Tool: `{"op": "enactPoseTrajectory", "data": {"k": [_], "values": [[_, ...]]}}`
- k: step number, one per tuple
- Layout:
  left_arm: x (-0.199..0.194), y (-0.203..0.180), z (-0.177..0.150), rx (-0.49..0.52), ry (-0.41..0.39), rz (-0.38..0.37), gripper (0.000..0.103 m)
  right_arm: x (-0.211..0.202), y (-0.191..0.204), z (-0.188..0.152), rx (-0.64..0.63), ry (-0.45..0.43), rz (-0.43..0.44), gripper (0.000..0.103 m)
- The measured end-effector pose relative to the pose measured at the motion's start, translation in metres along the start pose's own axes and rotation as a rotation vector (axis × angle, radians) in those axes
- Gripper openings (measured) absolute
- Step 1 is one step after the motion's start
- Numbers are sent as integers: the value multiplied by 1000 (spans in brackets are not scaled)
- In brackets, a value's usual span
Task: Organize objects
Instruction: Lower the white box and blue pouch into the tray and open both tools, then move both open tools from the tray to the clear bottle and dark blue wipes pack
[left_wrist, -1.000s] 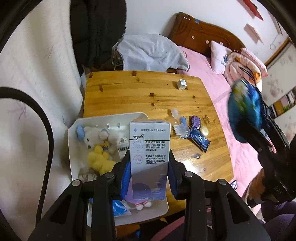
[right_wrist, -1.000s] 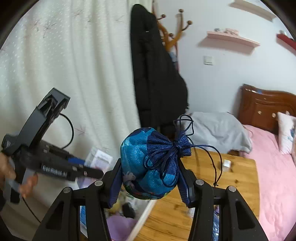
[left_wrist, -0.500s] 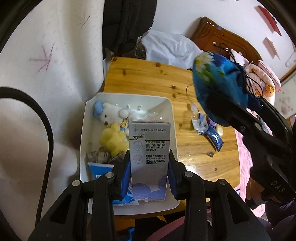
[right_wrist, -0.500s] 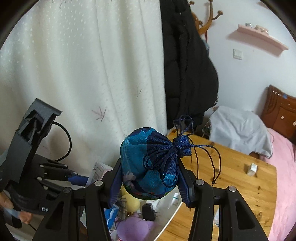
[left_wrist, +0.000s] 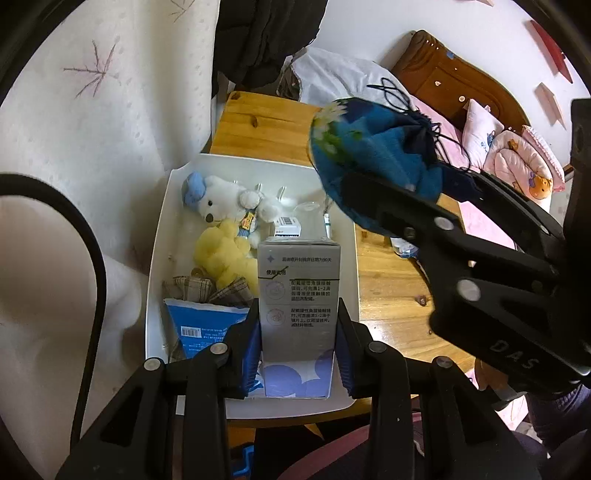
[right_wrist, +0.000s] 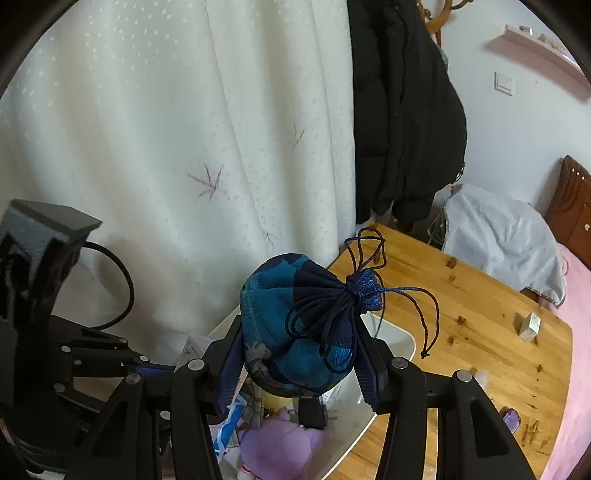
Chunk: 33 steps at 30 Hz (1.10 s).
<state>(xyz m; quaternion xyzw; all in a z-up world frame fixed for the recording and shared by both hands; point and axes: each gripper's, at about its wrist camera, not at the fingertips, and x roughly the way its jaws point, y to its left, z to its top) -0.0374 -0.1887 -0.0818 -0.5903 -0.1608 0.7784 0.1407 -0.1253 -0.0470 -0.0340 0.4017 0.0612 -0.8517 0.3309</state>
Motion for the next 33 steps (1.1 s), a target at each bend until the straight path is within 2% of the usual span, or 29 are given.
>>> {"op": "enactPoseTrajectory", "data": {"k": [14,17,18,20,26,33], "values": [[5,-8,-9,-11,13,10,38,18,0,-4,-8,74,20,58],[8,-10,-12,-23,21,20,44,20,-2,-7,8,96,68,61],[7,-10,-13,-27,23,26,48,19,-2,-8,8,95,76,64],[5,-10,-16,-33,22,39,63,15,-1,-9,5,84,75,68],[-5,-8,-18,-47,3,67,65,0,-3,-11,26,48,91,70],[-18,-11,-14,-39,-28,77,66,-29,-3,-11,22,-23,63,70]]}}
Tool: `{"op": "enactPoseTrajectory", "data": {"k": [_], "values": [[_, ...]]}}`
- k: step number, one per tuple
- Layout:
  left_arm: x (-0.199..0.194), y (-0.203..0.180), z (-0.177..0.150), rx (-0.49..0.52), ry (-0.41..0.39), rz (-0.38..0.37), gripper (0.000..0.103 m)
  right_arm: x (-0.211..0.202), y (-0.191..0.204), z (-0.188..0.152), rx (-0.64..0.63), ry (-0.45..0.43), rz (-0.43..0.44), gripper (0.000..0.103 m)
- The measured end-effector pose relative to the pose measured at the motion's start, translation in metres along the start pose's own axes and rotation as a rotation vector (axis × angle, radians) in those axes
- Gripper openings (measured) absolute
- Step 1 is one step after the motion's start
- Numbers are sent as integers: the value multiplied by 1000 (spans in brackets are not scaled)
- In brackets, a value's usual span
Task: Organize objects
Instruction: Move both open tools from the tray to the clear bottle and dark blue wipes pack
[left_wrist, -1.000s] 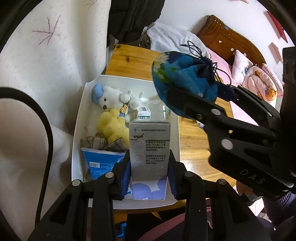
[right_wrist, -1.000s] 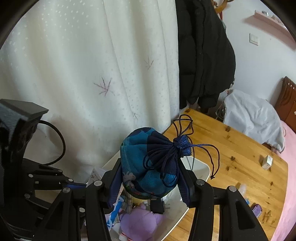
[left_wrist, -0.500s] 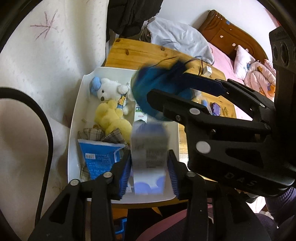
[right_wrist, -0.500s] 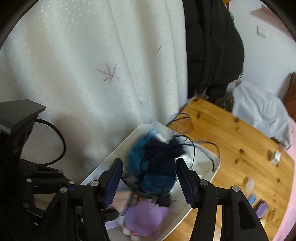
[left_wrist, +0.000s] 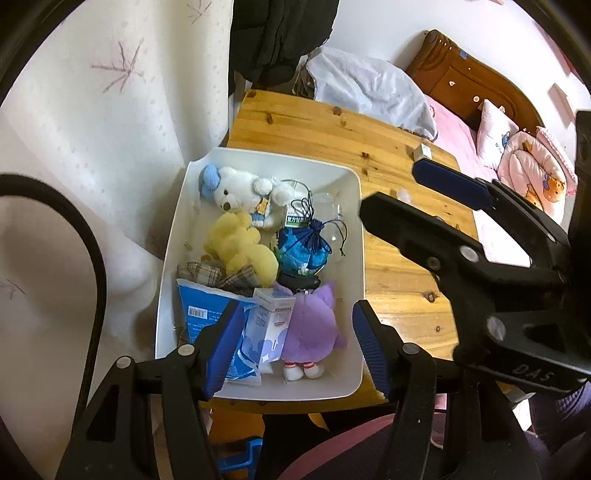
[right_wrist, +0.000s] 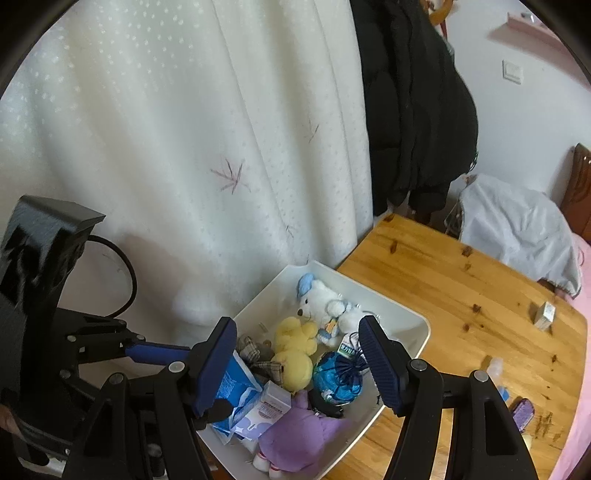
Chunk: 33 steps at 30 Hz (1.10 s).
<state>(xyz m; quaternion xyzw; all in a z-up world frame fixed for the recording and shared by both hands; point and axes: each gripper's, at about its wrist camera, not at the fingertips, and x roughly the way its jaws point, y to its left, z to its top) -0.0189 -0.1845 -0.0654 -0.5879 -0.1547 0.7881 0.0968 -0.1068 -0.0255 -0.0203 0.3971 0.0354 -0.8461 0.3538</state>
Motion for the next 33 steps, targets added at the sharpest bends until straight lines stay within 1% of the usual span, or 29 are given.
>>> {"op": "enactPoseTrajectory", "data": {"k": [4,13,19,21,22,27,33], "values": [[-6,-6,4,15,-17,0,69,-16,-4,0,2,-39,-24,70],[-13,-23,16,51,-38,-13,69,-59,-24,-9,54,-123,-83,70],[-17,-40,31,86,-54,-22,69,-92,-45,-18,89,-176,-145,71],[-17,-49,38,102,-58,-31,69,-103,-53,-22,101,-198,-177,75],[-17,-53,42,110,-61,-35,69,-110,-58,-25,108,-210,-195,76],[-16,-84,59,172,-78,-50,70,-129,-80,-36,138,-232,-267,76],[-7,-126,77,258,-73,-85,70,-144,-107,-52,177,-237,-344,76]]}}
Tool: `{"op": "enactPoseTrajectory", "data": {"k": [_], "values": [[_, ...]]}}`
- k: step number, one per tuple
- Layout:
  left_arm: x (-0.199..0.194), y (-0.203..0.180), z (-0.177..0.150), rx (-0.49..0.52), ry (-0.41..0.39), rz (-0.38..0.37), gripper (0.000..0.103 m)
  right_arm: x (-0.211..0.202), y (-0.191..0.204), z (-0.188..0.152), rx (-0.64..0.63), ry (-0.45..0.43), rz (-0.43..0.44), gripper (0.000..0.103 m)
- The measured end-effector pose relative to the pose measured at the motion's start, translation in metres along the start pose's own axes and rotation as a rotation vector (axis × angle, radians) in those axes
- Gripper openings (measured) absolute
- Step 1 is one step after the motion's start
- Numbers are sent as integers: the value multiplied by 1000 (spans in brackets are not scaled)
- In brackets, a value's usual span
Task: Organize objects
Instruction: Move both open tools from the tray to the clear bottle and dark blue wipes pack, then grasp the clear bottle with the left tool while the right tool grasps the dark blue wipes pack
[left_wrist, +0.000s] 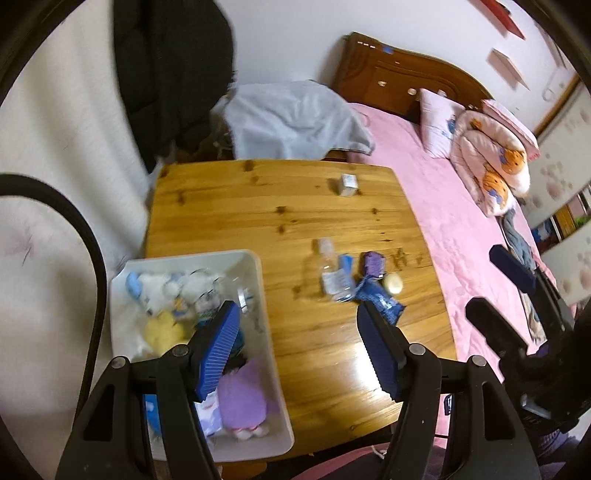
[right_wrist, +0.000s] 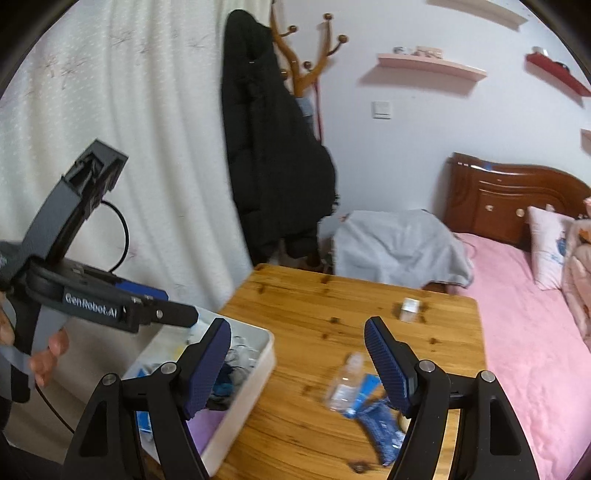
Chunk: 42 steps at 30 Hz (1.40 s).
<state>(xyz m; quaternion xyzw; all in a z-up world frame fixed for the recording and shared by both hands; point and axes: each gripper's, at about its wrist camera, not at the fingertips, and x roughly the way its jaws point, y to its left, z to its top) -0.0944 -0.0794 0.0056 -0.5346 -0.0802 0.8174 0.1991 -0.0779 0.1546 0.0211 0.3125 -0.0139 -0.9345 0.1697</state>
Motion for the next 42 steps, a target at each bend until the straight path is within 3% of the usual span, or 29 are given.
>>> {"op": "enactPoseTrajectory", "data": {"k": [16,19,34,42], "values": [[47,-62,47,120,52,-43,71,10,-65,-19,58,15,-136,76],[64,-69,50,131,76,-33,78,22,-75,-30,63,49,-152,76],[188,-74,58,66,282,2,78,87,-112,-94,80,212,-163,76],[255,-69,43,54,412,32,78,130,-110,-131,-2,311,-157,76]]}}
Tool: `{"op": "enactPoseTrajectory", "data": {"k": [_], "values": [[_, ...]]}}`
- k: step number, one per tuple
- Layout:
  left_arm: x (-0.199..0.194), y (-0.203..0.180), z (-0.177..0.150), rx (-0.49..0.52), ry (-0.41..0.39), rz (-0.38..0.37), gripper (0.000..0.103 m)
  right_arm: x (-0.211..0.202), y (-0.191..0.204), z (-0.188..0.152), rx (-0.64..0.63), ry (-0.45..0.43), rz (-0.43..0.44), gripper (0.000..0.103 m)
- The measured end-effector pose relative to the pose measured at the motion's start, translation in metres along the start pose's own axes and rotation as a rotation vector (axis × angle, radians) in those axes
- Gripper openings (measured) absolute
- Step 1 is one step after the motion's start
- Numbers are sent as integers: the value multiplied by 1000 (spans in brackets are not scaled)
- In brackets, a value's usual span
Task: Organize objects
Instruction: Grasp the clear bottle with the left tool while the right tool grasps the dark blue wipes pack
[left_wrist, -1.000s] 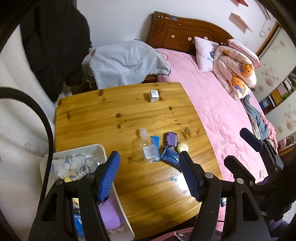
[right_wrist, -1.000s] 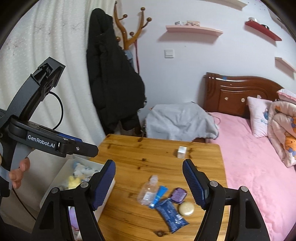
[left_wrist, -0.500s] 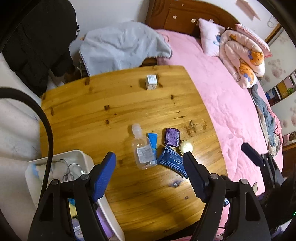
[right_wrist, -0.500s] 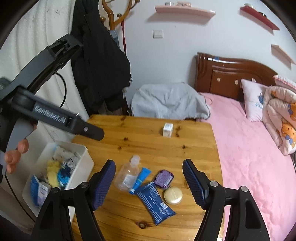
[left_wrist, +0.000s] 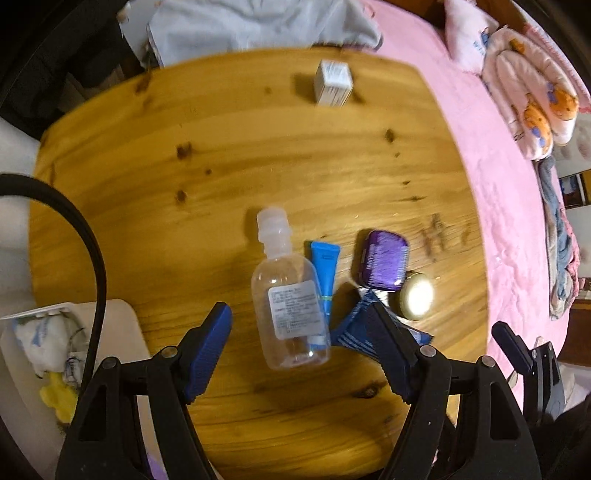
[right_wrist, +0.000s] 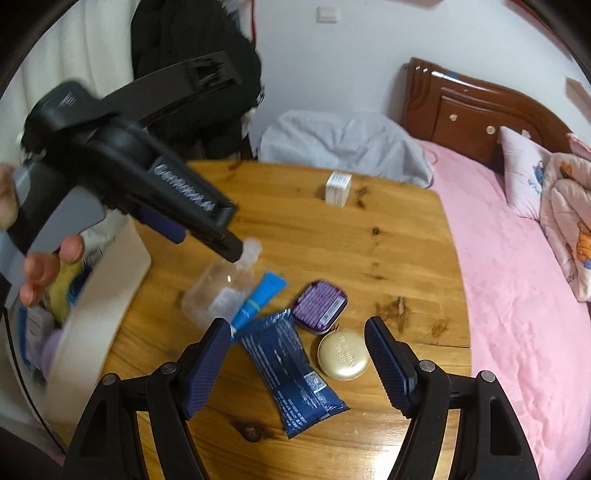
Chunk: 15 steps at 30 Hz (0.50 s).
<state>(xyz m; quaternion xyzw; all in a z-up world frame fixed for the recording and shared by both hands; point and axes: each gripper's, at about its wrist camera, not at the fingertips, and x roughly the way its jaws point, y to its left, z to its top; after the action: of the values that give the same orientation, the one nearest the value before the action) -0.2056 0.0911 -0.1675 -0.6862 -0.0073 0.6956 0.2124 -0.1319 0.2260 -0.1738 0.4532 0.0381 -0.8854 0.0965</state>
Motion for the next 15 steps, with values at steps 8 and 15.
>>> {"op": "enactPoseTrajectory", "data": {"k": [8,15], "values": [[39,10,3,-25,75,21,78,32,15,-14,-106,48,2,76],[59,19,-4,-30,127,30,78,52,20,-24,-169,87,12,67]]}}
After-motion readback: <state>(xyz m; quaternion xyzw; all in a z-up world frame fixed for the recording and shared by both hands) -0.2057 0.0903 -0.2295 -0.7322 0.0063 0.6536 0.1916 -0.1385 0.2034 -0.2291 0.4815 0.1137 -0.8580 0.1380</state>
